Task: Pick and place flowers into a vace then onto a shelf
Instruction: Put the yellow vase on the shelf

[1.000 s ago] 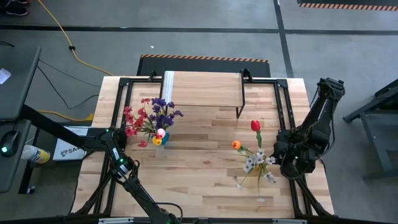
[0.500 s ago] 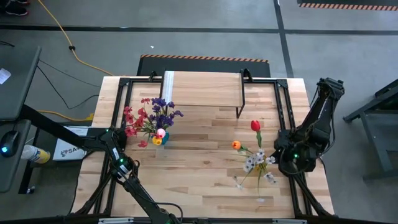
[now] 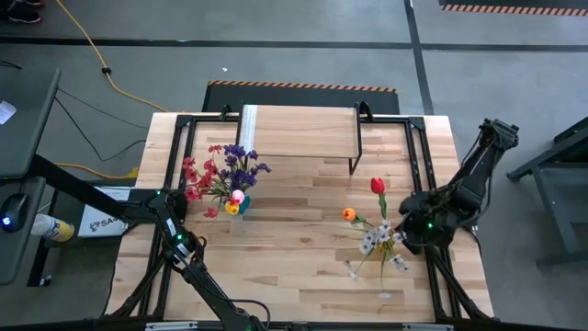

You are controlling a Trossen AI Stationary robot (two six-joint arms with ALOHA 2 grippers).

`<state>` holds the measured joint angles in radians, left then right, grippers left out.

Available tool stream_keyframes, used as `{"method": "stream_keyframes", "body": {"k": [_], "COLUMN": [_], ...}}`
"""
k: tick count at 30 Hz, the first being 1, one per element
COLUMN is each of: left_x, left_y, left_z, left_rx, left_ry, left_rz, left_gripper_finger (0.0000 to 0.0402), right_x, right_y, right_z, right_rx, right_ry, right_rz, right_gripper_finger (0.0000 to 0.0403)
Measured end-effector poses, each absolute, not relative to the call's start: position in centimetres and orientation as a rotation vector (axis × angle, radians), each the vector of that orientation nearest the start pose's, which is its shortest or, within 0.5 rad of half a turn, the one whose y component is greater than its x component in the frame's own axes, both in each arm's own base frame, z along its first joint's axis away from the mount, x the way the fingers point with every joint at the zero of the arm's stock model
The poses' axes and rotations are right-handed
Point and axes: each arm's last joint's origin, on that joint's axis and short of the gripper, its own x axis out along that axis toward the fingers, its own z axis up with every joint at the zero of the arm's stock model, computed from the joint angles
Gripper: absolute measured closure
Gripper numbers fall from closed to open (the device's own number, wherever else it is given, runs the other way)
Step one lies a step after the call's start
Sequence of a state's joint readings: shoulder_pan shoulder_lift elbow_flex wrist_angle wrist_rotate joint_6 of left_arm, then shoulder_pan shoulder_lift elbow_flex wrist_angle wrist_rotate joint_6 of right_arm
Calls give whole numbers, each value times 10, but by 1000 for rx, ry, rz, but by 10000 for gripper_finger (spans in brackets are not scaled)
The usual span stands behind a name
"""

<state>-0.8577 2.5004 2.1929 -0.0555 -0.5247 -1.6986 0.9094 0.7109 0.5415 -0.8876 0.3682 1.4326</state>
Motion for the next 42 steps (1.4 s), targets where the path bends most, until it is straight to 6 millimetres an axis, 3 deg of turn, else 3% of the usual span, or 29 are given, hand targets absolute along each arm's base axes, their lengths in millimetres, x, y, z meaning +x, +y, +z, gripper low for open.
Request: {"method": "stream_keyframes", "body": {"k": [12,42], "left_x": [384,383], "left_y": [-422,-421], "left_z": [211,210], "left_rx": [-1430,-1408], "left_ry": [478,481], "left_rz": [-5,-2], "left_gripper_finger": [307,307], "right_x": [88,90], "right_y": [80,81], "right_z": [211,212], "right_rx": [702,693], "right_ry": [936,965], "right_rz": [-256,-208], "right_gripper_finger": [329,328]}}
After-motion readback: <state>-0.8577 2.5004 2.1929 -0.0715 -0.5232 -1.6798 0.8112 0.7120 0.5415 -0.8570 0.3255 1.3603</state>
